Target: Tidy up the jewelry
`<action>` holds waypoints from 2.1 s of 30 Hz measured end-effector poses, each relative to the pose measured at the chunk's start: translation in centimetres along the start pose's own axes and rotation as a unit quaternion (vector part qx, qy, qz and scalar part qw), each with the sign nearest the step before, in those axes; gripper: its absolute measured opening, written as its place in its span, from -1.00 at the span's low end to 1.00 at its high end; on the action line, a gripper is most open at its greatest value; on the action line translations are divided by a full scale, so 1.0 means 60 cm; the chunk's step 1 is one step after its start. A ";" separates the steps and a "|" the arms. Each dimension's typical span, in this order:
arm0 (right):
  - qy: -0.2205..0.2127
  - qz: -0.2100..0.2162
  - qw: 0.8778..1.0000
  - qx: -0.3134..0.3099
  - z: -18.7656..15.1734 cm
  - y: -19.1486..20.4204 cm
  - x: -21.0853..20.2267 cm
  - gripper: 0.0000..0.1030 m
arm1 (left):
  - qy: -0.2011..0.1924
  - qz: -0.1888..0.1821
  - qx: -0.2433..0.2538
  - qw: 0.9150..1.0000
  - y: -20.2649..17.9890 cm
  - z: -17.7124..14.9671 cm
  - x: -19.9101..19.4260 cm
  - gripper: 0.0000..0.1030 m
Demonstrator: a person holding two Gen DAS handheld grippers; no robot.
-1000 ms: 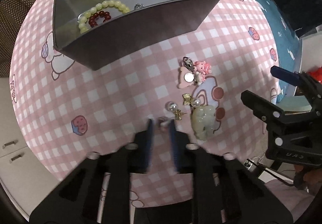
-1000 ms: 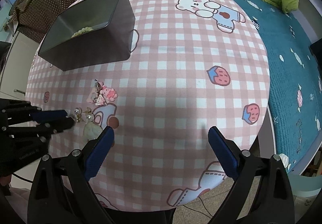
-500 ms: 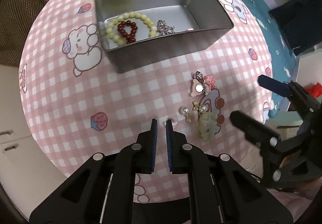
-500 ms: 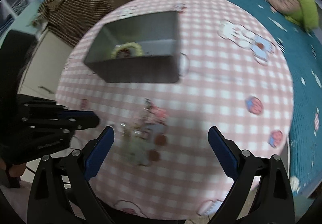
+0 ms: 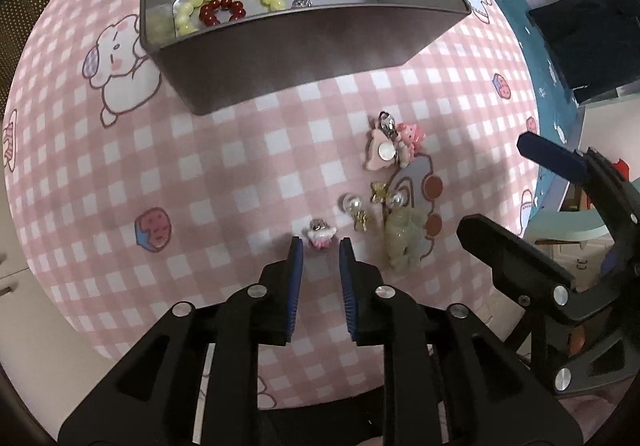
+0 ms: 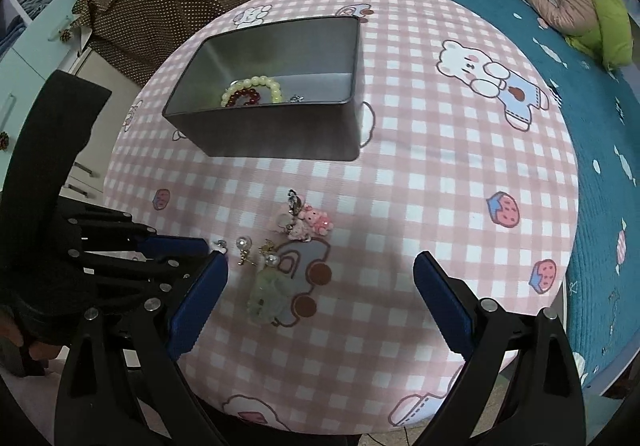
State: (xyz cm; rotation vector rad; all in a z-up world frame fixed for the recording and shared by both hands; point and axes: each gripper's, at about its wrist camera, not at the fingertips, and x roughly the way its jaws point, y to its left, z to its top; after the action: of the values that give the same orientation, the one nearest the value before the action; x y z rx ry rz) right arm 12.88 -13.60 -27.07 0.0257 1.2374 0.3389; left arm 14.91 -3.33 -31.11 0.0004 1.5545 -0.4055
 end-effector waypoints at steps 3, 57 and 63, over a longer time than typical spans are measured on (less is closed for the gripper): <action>0.002 0.000 1.000 0.003 -0.002 -0.003 0.003 0.76 | -0.004 0.002 0.001 1.000 -0.013 0.006 0.011 -0.62; 0.002 0.067 0.994 -0.081 0.018 0.067 0.051 -0.81 | -0.029 -0.026 -0.023 0.999 0.056 -0.008 -0.048 -0.48; -0.024 0.061 0.997 -0.036 0.024 0.031 0.016 -0.81 | -0.015 -0.018 -0.019 1.000 0.031 0.003 -0.027 -0.49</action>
State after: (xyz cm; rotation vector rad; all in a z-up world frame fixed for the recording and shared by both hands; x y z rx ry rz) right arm 14.05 -11.36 -27.11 0.0469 1.1785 0.4876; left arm 15.63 -1.21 -30.02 -0.0624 1.5342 -0.4025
